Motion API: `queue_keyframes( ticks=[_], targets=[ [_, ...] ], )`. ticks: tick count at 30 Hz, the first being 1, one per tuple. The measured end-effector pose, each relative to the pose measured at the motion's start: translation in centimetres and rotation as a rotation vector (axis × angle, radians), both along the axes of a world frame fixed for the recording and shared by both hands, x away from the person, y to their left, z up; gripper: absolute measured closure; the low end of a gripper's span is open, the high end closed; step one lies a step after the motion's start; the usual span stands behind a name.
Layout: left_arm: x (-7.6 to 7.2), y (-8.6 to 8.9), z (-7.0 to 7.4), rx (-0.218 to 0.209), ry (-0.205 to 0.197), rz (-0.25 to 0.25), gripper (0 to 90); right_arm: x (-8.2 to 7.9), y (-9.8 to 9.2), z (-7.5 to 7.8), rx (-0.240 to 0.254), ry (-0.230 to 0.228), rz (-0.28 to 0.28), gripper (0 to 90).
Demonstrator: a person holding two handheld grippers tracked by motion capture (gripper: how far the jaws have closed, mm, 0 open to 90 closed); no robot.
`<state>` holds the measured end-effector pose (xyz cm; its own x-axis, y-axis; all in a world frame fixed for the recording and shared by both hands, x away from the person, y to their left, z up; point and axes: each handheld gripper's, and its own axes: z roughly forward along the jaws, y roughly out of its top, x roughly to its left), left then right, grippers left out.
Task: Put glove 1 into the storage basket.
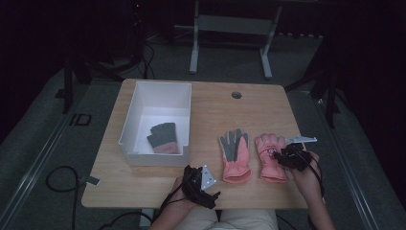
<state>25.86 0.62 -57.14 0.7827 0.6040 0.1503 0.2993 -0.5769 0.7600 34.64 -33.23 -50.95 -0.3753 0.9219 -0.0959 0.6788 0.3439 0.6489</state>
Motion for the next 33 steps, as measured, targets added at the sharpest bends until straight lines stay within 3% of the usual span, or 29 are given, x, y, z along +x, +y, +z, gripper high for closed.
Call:
queue_keyframes(
  ticks=[4,10,16,21,23,26,33],
  targets=[
    [0.0,0.0,0.0,-0.007,-0.001,0.001,1.3,-0.3,-0.1,-1.1,0.029,0.002,0.006,59.8],
    [0.0,-0.1,0.0,-0.001,-0.003,-0.002,1.3,0.1,0.4,-2.1,-0.027,-0.005,0.004,62.9],
    [0.0,-0.1,0.0,0.001,-0.005,-0.003,1.2,0.6,0.8,-2.6,-0.031,0.012,-0.011,82.0],
    [0.0,-0.1,0.0,-0.001,-0.003,-0.004,1.3,0.5,1.1,-2.5,-0.029,0.003,-0.035,85.9],
    [0.0,-0.1,0.0,0.002,-0.002,-0.002,1.3,0.2,1.0,-1.5,0.013,-0.023,-0.082,87.3],
    [0.0,-0.1,0.0,0.000,-0.003,-0.001,1.3,-0.3,1.4,-0.1,0.015,-0.051,-0.103,87.5],
    [0.1,-0.1,0.0,-0.001,-0.002,0.001,1.2,-1.4,3.3,4.8,0.057,-0.122,-0.086,87.5]
  ],
)
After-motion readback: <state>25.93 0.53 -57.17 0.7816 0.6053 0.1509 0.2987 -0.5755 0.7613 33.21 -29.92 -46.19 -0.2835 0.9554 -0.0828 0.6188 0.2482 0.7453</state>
